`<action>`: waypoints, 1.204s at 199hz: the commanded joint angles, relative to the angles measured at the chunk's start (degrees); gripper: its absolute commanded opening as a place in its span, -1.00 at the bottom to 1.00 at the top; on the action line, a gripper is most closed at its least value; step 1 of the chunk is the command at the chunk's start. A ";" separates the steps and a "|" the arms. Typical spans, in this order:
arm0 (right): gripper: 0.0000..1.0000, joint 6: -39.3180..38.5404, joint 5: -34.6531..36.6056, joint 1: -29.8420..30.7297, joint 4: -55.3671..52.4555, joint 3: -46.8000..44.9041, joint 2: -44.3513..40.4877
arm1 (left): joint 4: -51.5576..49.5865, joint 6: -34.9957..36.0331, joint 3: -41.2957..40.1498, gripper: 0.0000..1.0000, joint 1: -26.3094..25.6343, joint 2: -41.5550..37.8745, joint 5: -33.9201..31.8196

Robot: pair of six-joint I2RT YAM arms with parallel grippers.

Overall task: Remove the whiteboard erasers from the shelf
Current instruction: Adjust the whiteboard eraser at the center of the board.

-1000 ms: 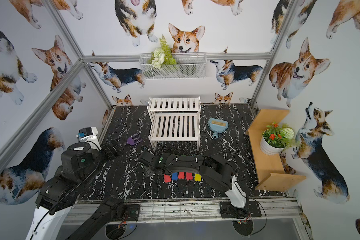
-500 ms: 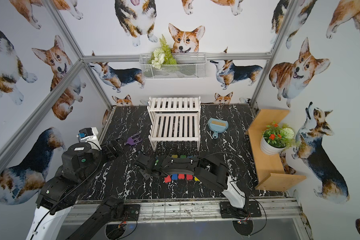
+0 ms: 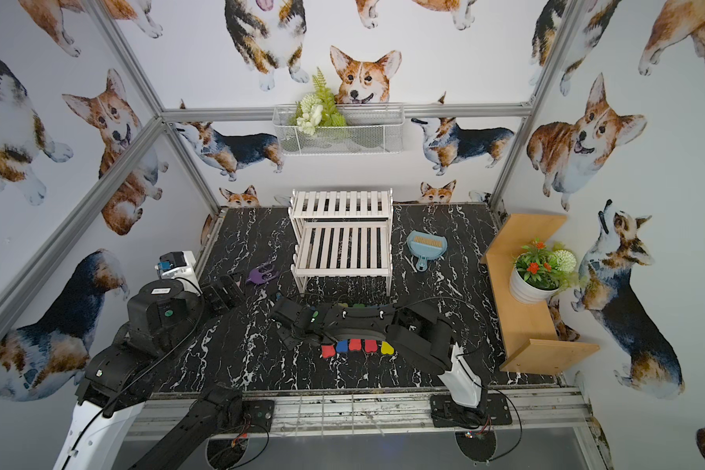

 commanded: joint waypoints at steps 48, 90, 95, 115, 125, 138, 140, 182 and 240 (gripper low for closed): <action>-1.00 -0.94 -1.77 0.78 0.54 0.88 0.98 | -0.16 0.60 0.79 0.99 0.01 -0.08 -1.13; -1.00 -1.09 -6.88 1.90 5.38 2.10 0.78 | 0.13 0.41 -0.20 0.99 0.02 -0.21 -0.85; -1.00 -0.95 -8.11 1.85 7.04 0.98 0.00 | 0.11 0.44 -0.31 0.99 0.02 -0.21 -0.87; -1.00 -0.71 -10.97 1.53 6.19 1.63 0.22 | 0.27 0.26 -1.06 0.99 0.02 -0.39 -0.81; -1.00 -0.43 -9.73 1.53 6.12 1.08 -0.08 | 0.45 0.27 -1.37 0.99 -0.02 -0.39 -0.52; -0.71 -0.35 -8.58 1.32 6.22 0.67 -0.37 | 0.50 0.41 -1.29 0.99 0.03 -0.35 -0.61; -0.63 -0.44 -8.51 1.34 6.31 0.74 -0.34 | 0.53 0.42 -1.28 0.99 0.02 -0.36 -0.61; -0.27 -4.96 -7.25 1.57 3.27 8.92 5.23 | -0.46 1.41 1.14 0.98 0.01 -0.35 -2.22; -0.55 -5.78 -8.48 1.63 1.04 13.94 11.24 | -1.83 2.23 2.53 0.99 -0.06 -0.48 -3.80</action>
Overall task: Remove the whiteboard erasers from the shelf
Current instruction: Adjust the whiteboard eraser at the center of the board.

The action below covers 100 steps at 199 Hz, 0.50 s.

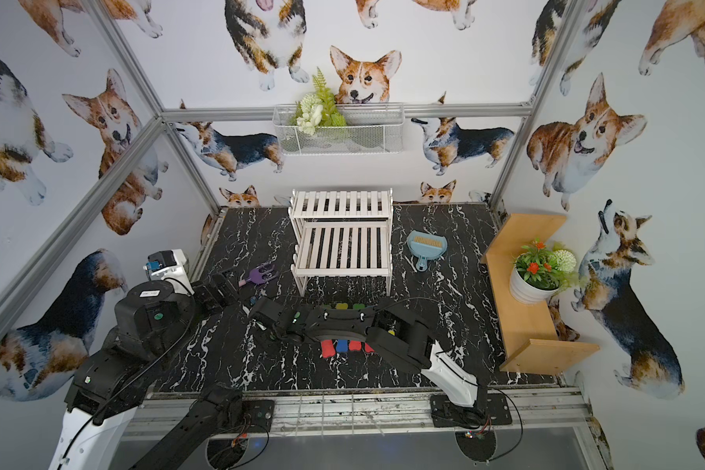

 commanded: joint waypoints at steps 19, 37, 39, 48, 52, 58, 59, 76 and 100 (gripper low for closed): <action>-0.67 0.04 -0.25 -0.01 -3.61 0.50 2.54 | -0.86 1.07 0.22 0.99 0.00 -0.11 -1.43; -0.72 0.90 -1.15 0.01 -3.61 -2.49 1.66 | -0.69 1.25 0.17 0.99 -0.02 -0.02 -1.61; -0.72 1.00 -1.31 -0.05 -3.59 -2.90 1.44 | -0.72 1.27 0.17 0.99 -0.04 -0.02 -1.61; -0.72 1.33 -2.08 0.13 -2.91 -5.30 -0.09 | -0.58 1.26 0.06 0.99 -0.04 -0.02 -1.53; -0.72 1.43 -2.30 0.20 -2.40 -6.66 -0.85 | -0.54 1.25 -0.01 0.99 -0.03 -0.02 -1.52; -0.72 1.56 -2.56 0.34 -1.72 -8.71 -2.21 | -0.46 1.25 -0.06 0.99 -0.03 -0.02 -1.52; -0.72 1.60 -2.59 0.31 -1.60 -9.02 -2.34 | -0.47 1.29 -0.05 0.99 -0.04 -0.02 -1.52; -0.72 2.02 -3.55 0.63 -1.16 -14.00 -5.93 | -0.05 1.20 -0.55 0.99 -0.04 0.07 -1.04; -0.73 1.91 -2.28 0.74 -1.85 -19.02 -10.61 | 0.76 0.87 -1.43 0.99 0.00 0.13 -0.30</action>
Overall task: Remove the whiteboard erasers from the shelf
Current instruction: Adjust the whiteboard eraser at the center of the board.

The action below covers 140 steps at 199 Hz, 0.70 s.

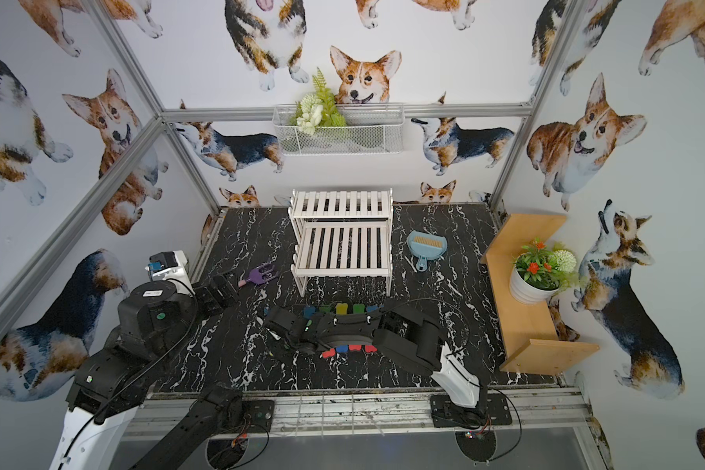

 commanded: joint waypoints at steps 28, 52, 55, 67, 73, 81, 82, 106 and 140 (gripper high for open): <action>-0.74 0.66 1.63 -0.20 -5.41 -10.47 -8.38 | 1.86 0.16 -1.28 0.99 0.05 0.11 1.07; -0.74 -0.56 2.28 -2.17 -5.42 -14.38 -10.45 | 2.28 -0.05 -1.95 0.99 0.07 0.03 1.84; -0.74 -0.68 2.37 -2.39 -5.40 -14.66 -10.64 | 2.25 -0.05 -2.01 0.99 0.02 0.05 1.98; -0.74 -1.58 3.36 -3.01 -5.05 -15.31 -11.28 | 2.34 -0.08 -2.20 0.99 0.01 0.11 2.25; -0.74 -2.18 3.98 -3.20 -4.96 -15.37 -11.54 | 2.38 -0.11 -2.35 0.98 0.01 0.11 2.38; -0.74 -2.74 4.66 -3.46 -5.16 -15.20 -11.74 | 2.49 -0.14 -2.60 0.99 0.01 0.11 2.47; -0.74 -2.74 4.77 -3.48 -5.19 -15.20 -11.75 | 2.50 -0.10 -2.64 0.99 0.01 0.11 2.47; -0.70 -3.91 5.47 -4.64 -4.97 -14.51 -12.08 | 3.25 -0.41 -4.26 0.99 0.00 0.11 3.73; -0.13 -5.62 5.31 -3.56 0.32 -17.43 -19.43 | 5.92 -1.11 -6.10 0.99 0.02 0.83 3.76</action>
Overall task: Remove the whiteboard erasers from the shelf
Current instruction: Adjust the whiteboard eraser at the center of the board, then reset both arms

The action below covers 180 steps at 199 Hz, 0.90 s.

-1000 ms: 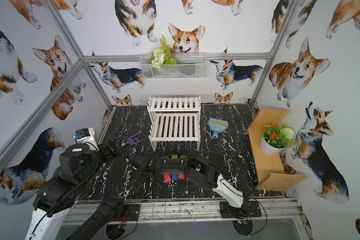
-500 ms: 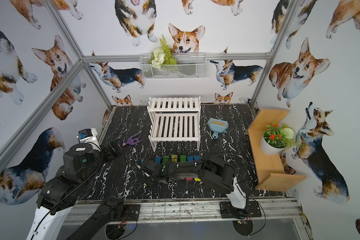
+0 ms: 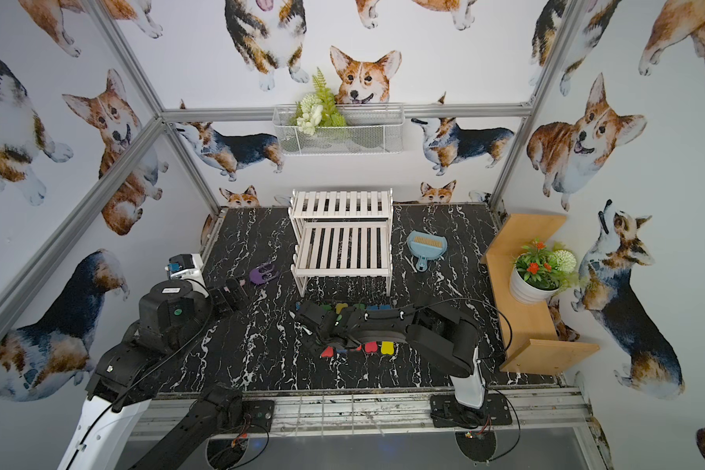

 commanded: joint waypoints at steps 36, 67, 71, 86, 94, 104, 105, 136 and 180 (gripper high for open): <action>0.12 -0.42 2.52 2.18 10.80 -7.52 -17.36 | 8.89 0.93 -0.93 0.99 0.11 6.39 -9.87; 0.32 2.52 7.10 2.04 14.49 -11.59 -25.94 | 24.35 5.29 -8.55 0.99 1.28 8.89 -21.14; 0.35 2.78 7.63 2.05 14.79 -12.07 -26.89 | 27.04 6.49 -9.86 0.99 1.67 9.12 -22.06; 0.42 3.48 10.49 1.97 15.38 -13.46 -30.12 | 36.79 11.50 -14.03 0.99 3.68 11.08 -23.48; 0.47 3.72 12.10 1.99 15.70 -14.16 -31.76 | 41.32 13.57 -15.92 0.99 4.97 12.94 -22.44; 0.54 3.54 13.80 1.90 15.99 -15.13 -33.70 | 45.98 15.76 -17.43 0.99 6.89 15.66 -20.04; 0.55 3.53 14.01 1.91 15.99 -15.24 -33.88 | 46.46 15.81 -17.44 0.99 7.05 16.00 -19.91; 0.98 3.88 20.58 0.42 15.01 -18.35 -39.79 | 64.29 20.70 -28.01 0.99 9.49 21.88 -17.11; 0.99 2.71 30.24 -4.18 13.31 -23.74 -50.31 | 83.35 28.12 -36.39 0.99 11.89 31.34 -13.16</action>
